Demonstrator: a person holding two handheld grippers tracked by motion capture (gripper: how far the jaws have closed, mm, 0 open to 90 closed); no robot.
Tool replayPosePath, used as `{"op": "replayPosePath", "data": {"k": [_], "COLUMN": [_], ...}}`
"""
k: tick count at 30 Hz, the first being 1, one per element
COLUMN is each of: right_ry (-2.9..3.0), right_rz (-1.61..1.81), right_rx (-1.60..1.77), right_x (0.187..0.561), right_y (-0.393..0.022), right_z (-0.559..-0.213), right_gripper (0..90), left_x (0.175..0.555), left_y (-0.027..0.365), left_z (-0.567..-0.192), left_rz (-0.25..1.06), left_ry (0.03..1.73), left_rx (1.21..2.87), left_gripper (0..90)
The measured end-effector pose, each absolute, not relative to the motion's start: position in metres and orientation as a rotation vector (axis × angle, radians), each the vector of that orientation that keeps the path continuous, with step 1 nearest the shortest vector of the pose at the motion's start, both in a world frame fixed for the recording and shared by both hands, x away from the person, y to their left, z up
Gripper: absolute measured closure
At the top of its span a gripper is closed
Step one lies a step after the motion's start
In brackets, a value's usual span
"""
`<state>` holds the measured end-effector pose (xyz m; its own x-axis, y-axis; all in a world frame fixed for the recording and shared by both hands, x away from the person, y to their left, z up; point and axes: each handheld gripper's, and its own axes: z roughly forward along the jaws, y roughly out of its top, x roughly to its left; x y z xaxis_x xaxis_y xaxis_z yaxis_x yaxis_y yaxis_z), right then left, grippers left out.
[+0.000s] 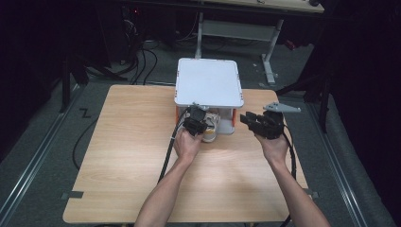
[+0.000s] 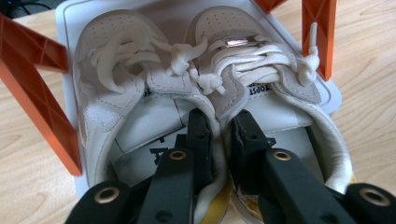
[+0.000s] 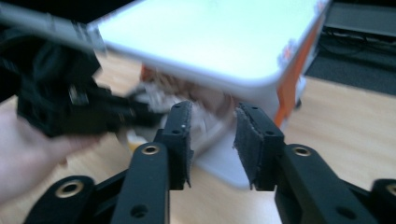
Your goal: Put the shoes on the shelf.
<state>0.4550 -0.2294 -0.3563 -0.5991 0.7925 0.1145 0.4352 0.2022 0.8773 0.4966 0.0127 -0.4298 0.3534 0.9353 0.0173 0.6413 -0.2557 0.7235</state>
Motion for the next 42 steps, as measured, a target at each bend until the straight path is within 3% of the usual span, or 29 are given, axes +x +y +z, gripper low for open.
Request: {"op": "replayPosePath", "data": {"k": [4, 12, 26, 34, 42], "right_ry": [2.138, 2.11, 2.084, 2.119, 2.118], "right_rz": [1.35, 1.296, 1.19, 1.111, 1.113], "right_rx": [1.151, 1.148, 1.155, 1.158, 1.149], "right_x": [0.481, 0.505, 0.528, 0.533, 0.533], "right_y": [-0.21, -0.19, -0.17, -0.164, -0.164], "right_z": [-0.339, -0.338, -0.338, -0.346, -0.346], "right_gripper": [69.2, 69.1, 61.5, 58.9, 58.5], "left_x": [0.501, 0.509, 0.515, 0.515, 0.514], "left_y": [0.007, 0.005, 0.002, 0.002, 0.006], "left_z": [-0.429, -0.437, -0.444, -0.444, -0.44], "left_rz": [0.612, 0.614, 0.66, 0.656, 0.648], "left_ry": [1.362, 1.389, 1.407, 1.405, 1.403], "left_rx": [1.985, 1.975, 1.962, 1.959, 1.952], "left_gripper": [78.6, 78.4, 74.8, 51.7, 35.5]}}
